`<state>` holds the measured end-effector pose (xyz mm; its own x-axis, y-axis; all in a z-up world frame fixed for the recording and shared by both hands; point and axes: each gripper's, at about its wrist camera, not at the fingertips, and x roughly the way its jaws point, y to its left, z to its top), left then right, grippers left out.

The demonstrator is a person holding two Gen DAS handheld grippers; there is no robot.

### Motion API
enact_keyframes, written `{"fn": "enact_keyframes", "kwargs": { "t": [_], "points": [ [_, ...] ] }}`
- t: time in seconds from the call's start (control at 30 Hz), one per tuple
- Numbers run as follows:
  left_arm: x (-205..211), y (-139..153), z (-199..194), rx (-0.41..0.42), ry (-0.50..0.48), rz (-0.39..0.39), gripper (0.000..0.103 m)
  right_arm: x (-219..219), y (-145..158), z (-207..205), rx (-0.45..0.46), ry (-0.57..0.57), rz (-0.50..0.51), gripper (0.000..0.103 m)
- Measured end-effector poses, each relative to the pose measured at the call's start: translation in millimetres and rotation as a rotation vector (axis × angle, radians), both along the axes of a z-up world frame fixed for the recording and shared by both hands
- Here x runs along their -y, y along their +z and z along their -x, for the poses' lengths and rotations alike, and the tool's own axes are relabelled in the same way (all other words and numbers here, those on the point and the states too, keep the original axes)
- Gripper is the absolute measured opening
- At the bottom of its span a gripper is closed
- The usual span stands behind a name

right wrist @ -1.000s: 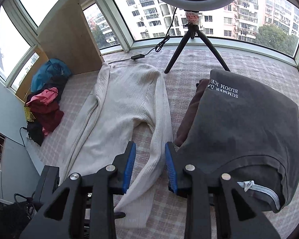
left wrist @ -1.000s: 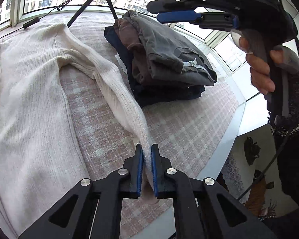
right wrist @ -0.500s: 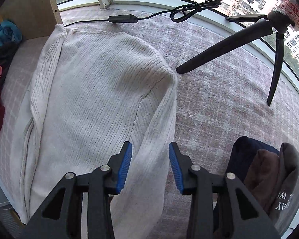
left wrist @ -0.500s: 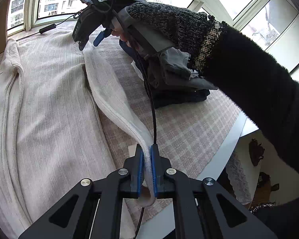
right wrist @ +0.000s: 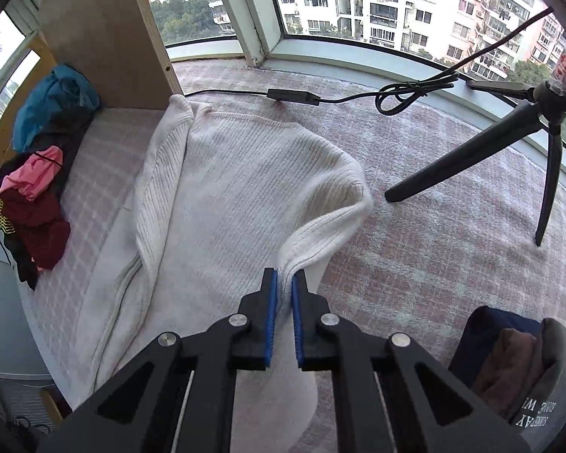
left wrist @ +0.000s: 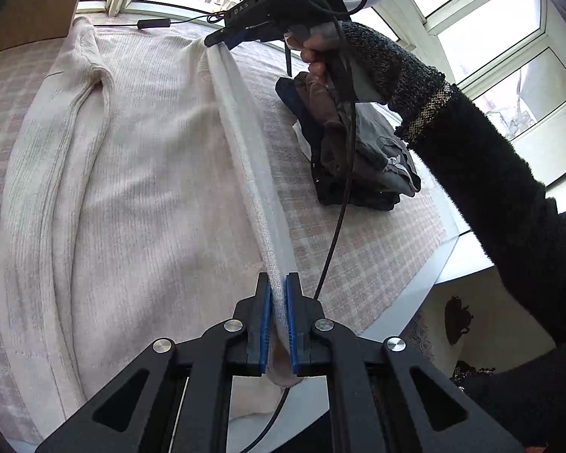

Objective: Fold clothes

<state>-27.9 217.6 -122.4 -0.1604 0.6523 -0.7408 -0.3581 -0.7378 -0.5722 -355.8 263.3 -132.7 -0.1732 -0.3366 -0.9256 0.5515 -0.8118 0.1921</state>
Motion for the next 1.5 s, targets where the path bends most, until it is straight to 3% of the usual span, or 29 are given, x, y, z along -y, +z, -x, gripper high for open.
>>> {"fn": "enact_keyframes", "kwargs": {
  "t": [0.07, 0.17, 0.2, 0.27, 0.33, 0.5, 0.6, 0.63, 0.67, 0.7, 0.8, 0.9, 0.93, 0.97, 1.0, 1.03, 1.07, 1.23, 1.27, 1.3, 1.33, 1.4, 1.5],
  "points": [
    [13.8, -25.5, 6.1, 0.071, 0.035, 0.08, 0.007, 21.6, -8.3, -2.3, 0.01, 0.032, -0.069, 0.014],
    [21.5, -37.6, 7.9, 0.065, 0.048, 0.205, 0.005, 7.3, 6.8, -15.2, -0.032, 0.029, -0.03, 0.028],
    [24.9, -33.7, 6.1, 0.055, 0.049, 0.191, 0.006, -3.9, 12.7, -19.6, -0.05, 0.012, -0.017, 0.034],
    [28.6, -23.9, 0.8, 0.032, 0.041, 0.165, 0.009, -25.1, 14.8, -28.8, -0.092, -0.005, -0.052, 0.035],
    [25.8, -16.5, -10.3, -0.011, 0.003, 0.187, 0.016, -43.5, 6.5, -41.7, -0.102, -0.001, -0.107, 0.035],
    [14.6, -20.2, -37.8, -0.037, -0.123, 0.215, 0.032, -77.2, -28.6, -74.6, -0.037, 0.006, -0.153, 0.035],
    [3.3, -35.9, -35.5, -0.013, -0.151, 0.245, 0.034, -87.7, -43.5, -81.5, 0.013, -0.034, -0.124, 0.035],
    [-0.7, -40.2, -32.2, -0.021, -0.15, 0.263, 0.033, -89.7, -44.8, -83.8, 0.021, -0.04, -0.112, 0.035],
    [-4.4, -44.7, -28.2, -0.018, -0.147, 0.279, 0.021, -90.4, -43.9, -86.6, 0.021, -0.038, -0.106, 0.035],
    [-6.4, -46.3, -25.5, 0.011, -0.156, 0.271, 0.002, -90.4, -41.5, -89.6, 0.014, -0.033, -0.103, 0.035],
    [-4.3, -28.1, -25.0, 0.044, -0.183, 0.187, 0.001, -91.9, -31.9, -97.5, -0.008, -0.024, -0.086, 0.035],
    [14.3, 10.0, -30.0, -0.032, -0.138, 0.169, 0.001, -96.5, -20.1, -105.7, -0.013, -0.027, -0.031, 0.035],
    [17.1, 17.7, -31.5, -0.08, -0.134, 0.207, 0.002, -95.7, -18.6, -110.6, -0.002, -0.019, -0.012, 0.035],
    [19.4, 19.4, -32.3, -0.105, -0.133, 0.25, 0.011, -93.2, -17.9, -116.8, 0.007, -0.005, 0.004, 0.035],
    [21.5, 16.2, -30.7, -0.097, -0.125, 0.288, 0.023, -89.6, -18.0, -123.2, 0.008, 0.009, 0.007, 0.035],
    [22.8, 10.4, -30.8, -0.076, -0.123, 0.302, 0.026, -84.6, -19.1, -130.0, -0.002, 0.023, -0.005, 0.036],
    [22.5, 3.2, -33.7, -0.058, -0.14, 0.302, 0.027, -79.7, -21.8, -135.6, -0.003, 0.037, -0.014, 0.036],
    [2.4, -37.1, -54.2, -0.092, -0.241, 0.442, 0.032, -56.6, -49.9, -152.1, 0.093, 0.088, -0.032, 0.036],
    [1.0, -37.8, -52.4, -0.09, -0.241, 0.433, 0.029, -51.3, -55.4, -154.8, 0.103, 0.098, -0.043, 0.036],
    [-0.2, -38.1, -50.5, -0.087, -0.242, 0.423, 0.014, -46.0, -60.8, -157.6, 0.113, 0.108, -0.054, 0.036],
    [-1.4, -38.4, -48.6, -0.085, -0.242, 0.412, 0.008, -40.9, -63.8, -160.5, 0.105, 0.12, -0.066, 0.038],
    [-3.7, -39.0, -44.7, -0.08, -0.242, 0.391, 0.006, -33.2, -63.1, -165.4, 0.065, 0.155, -0.084, 0.039],
    [6.9, -8.4, -40.8, -0.017, -0.241, 0.227, 0.005, -30.1, -63.6, -167.2, 0.039, 0.183, -0.101, 0.037]
  ]
}}
